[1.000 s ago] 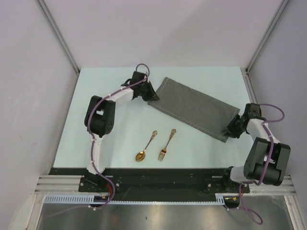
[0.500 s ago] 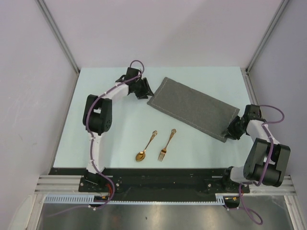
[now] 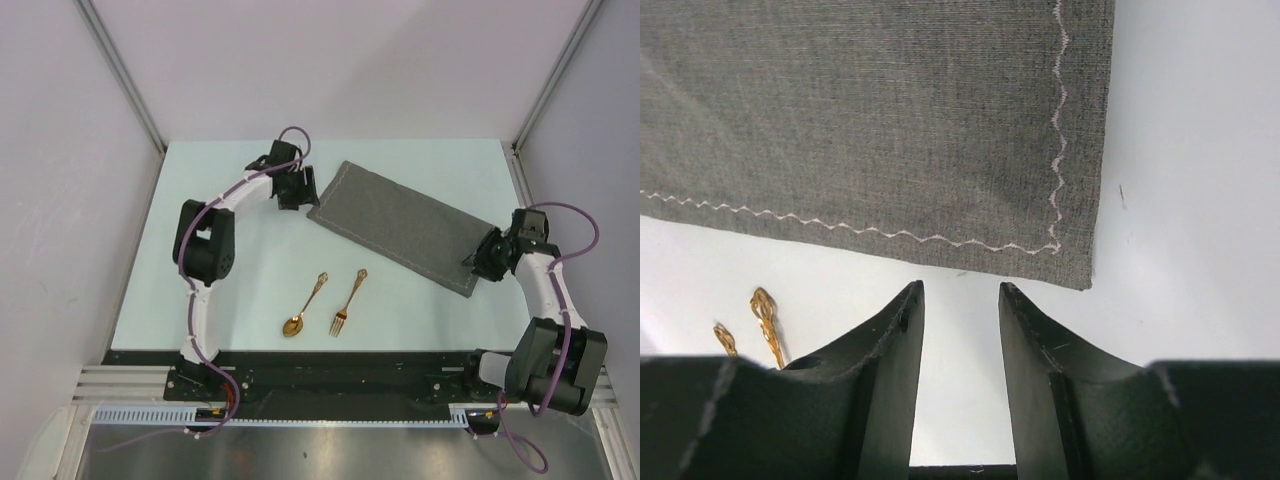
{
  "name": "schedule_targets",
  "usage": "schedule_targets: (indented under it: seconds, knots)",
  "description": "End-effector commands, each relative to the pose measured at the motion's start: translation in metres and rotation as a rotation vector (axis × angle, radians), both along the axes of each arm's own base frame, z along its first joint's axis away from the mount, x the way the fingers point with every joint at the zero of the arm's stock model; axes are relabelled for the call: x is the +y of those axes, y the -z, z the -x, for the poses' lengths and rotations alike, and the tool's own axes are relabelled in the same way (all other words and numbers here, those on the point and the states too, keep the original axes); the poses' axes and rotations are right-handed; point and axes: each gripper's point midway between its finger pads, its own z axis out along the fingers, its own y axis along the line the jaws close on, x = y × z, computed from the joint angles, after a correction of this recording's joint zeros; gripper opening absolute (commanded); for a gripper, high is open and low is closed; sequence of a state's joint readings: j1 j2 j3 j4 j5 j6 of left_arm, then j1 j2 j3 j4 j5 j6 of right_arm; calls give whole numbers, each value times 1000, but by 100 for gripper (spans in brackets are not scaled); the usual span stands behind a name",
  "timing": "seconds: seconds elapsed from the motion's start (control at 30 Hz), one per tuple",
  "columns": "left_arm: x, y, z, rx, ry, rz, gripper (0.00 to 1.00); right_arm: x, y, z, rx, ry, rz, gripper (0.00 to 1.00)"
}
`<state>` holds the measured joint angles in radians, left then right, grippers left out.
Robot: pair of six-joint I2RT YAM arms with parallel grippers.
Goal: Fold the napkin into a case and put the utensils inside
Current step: Pick up the rectangle-folded napkin from the center of the board.
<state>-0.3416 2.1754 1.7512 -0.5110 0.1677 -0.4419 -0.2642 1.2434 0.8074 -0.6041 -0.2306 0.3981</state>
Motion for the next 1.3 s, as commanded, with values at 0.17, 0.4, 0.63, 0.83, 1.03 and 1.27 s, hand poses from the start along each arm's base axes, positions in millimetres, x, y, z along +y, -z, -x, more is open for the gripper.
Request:
schedule_targets:
  seconds: [0.17, 0.4, 0.63, 0.83, 1.03, 1.27]
  knots:
    - [-20, 15, 1, -23, 34, -81, 63, 5, -25, -2, -86, -35, 24, 41]
    - [-13, 41, 10, 40, 8, -135, 58, -5, -21, -9, -59, 16, 51, 41]
    - [-11, 46, 8, 63, -4, -96, 46, -28, -20, -23, -70, 91, 119, 64]
    - [-13, 43, 2, 54, 9, -78, 32, -61, -1, -36, -42, 201, 126, 67]
    - [-16, 38, 2, 61, 7, -49, 42, -86, 22, -47, 54, 228, 180, 60]
    - [-23, -33, 3, -16, 0, 51, 65, -83, 34, -63, 48, 184, 193, 46]
